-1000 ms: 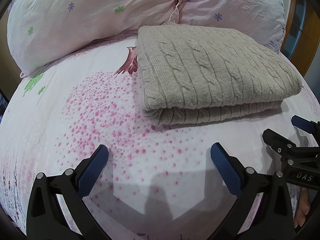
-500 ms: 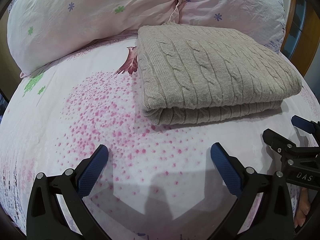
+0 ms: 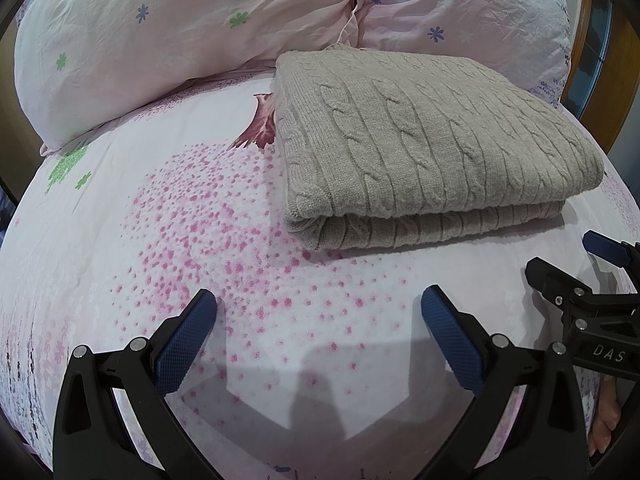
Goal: Fold small clothes
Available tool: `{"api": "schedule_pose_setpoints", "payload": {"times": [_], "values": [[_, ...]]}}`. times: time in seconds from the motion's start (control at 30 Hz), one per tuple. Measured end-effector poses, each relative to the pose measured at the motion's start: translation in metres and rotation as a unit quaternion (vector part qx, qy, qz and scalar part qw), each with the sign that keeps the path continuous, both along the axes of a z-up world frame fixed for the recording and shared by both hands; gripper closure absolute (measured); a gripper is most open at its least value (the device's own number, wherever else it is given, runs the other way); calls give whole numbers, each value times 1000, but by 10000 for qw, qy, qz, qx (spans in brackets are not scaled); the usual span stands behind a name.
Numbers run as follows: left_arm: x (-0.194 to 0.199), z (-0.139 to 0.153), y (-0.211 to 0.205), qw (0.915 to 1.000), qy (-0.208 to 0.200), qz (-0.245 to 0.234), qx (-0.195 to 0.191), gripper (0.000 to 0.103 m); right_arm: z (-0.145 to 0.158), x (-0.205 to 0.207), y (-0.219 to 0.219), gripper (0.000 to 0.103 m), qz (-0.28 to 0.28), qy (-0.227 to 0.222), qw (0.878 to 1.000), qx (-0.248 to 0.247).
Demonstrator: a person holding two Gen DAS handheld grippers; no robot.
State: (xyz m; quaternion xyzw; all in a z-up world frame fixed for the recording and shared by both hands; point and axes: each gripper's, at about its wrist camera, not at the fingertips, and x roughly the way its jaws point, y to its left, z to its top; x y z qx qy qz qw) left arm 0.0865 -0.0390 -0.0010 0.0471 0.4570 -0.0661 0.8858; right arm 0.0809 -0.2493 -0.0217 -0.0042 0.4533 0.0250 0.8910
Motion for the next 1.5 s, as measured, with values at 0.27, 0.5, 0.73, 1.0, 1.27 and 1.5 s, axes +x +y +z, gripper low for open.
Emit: {"api": "schedule_pose_setpoints", "payload": {"times": [0.27, 0.5, 0.73, 1.0, 1.27, 1.5], "values": [[2, 0, 0, 10000, 66, 65, -2, 1, 0, 0, 0, 2, 0, 1, 10000, 0], [6, 1, 0, 9999, 150, 67, 2, 1, 0, 0, 0, 2, -2, 0, 10000, 1], [7, 1, 0, 9999, 144, 70, 8, 1, 0, -1, 0, 2, -2, -1, 10000, 1], [5, 1, -1, 9999, 80, 72, 8, 1, 0, -1, 0, 2, -1, -1, 10000, 1], [4, 1, -1, 9999, 77, 73, 8, 1, 0, 0, 0, 2, -2, -1, 10000, 1], [4, 1, -1, 9999, 77, 75, 8, 1, 0, 0, 0, 2, -2, -3, 10000, 1]]}}
